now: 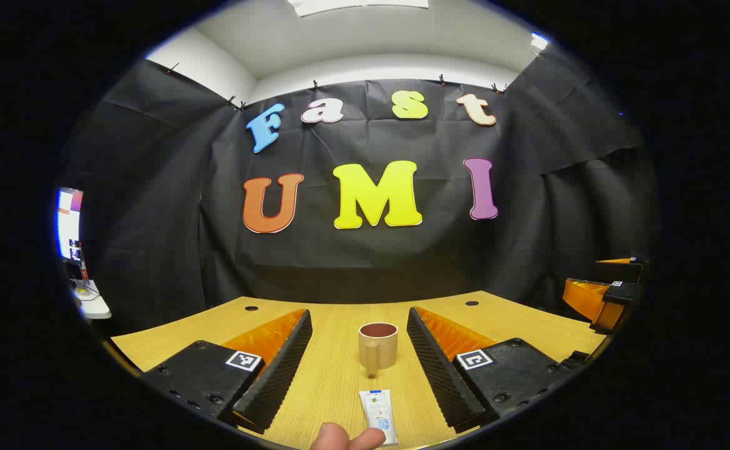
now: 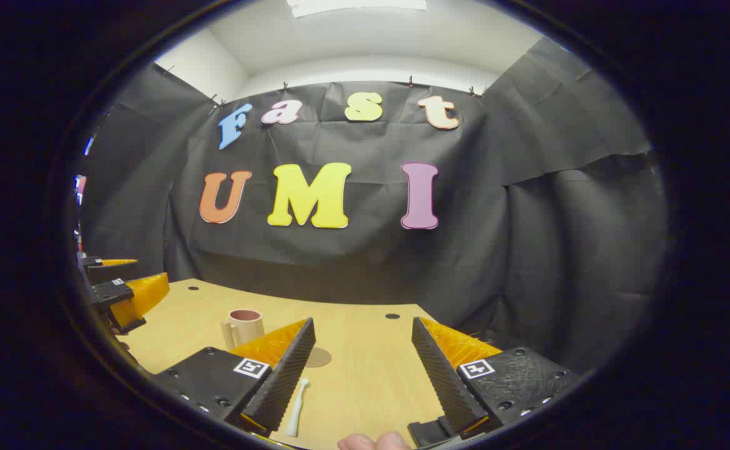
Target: Put the toothbrush and toothpaste on the desktop into the cup, then pick up the cup and place it on the coaster on the desktop.
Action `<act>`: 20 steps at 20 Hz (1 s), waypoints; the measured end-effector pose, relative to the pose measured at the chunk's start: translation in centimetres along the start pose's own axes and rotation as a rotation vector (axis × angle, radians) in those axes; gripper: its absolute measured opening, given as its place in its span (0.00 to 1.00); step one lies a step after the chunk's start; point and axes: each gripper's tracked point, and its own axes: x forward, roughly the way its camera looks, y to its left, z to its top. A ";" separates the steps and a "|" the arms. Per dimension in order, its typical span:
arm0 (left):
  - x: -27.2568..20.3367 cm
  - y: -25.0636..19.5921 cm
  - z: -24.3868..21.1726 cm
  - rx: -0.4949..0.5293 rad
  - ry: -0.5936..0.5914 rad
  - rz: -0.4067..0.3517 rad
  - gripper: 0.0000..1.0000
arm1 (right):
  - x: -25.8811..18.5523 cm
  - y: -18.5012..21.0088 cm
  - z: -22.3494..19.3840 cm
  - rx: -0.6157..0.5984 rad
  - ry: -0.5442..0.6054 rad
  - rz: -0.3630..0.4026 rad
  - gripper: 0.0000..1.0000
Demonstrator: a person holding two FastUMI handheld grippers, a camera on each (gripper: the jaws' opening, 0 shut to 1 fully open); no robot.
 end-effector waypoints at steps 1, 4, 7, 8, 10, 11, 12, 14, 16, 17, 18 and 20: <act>0.0 -0.1 0.0 -0.001 0.001 -0.002 0.97 | 0.0 0.2 -0.2 0.011 0.014 0.008 0.96; -0.1 -0.3 -0.3 -0.010 0.005 -0.014 0.97 | 0.0 0.3 -0.6 0.050 0.030 0.025 0.94; 0.0 -0.2 -0.6 -0.018 0.020 -0.014 0.97 | 0.1 0.1 -0.2 0.055 0.019 0.022 0.94; 0.0 -0.2 -0.7 -0.019 0.020 -0.012 0.97 | 0.1 0.0 -0.2 0.052 0.016 0.017 0.94; 0.0 -0.3 -0.5 -0.013 0.016 -0.009 0.97 | 0.1 -0.2 -0.3 0.038 0.016 0.009 0.94; 0.0 -0.4 -0.4 -0.010 0.016 -0.011 0.97 | 0.1 -0.1 -0.4 0.035 0.021 0.011 0.96; -0.1 -0.5 -0.5 -0.008 0.016 -0.013 0.97 | 0.0 0.0 -0.6 0.036 0.026 0.015 0.96; -0.1 -0.7 -0.4 -0.006 0.016 -0.018 0.97 | -0.1 0.1 -0.8 0.042 0.030 0.020 0.96; -0.1 -0.7 -0.5 -0.003 0.017 -0.018 0.97 | -0.1 0.2 -0.8 0.048 0.030 0.024 0.94; -0.1 -0.7 -0.4 -0.003 0.017 -0.017 0.89 | 0.0 0.2 -0.6 0.047 0.028 0.026 0.94; -0.1 -0.7 -0.4 -0.004 0.017 -0.017 0.97 | -0.1 0.3 -0.7 0.042 0.026 0.028 0.94; -0.1 -0.7 -0.5 -0.002 0.023 -0.023 0.97 | -0.1 0.5 -0.8 0.039 0.028 0.032 0.94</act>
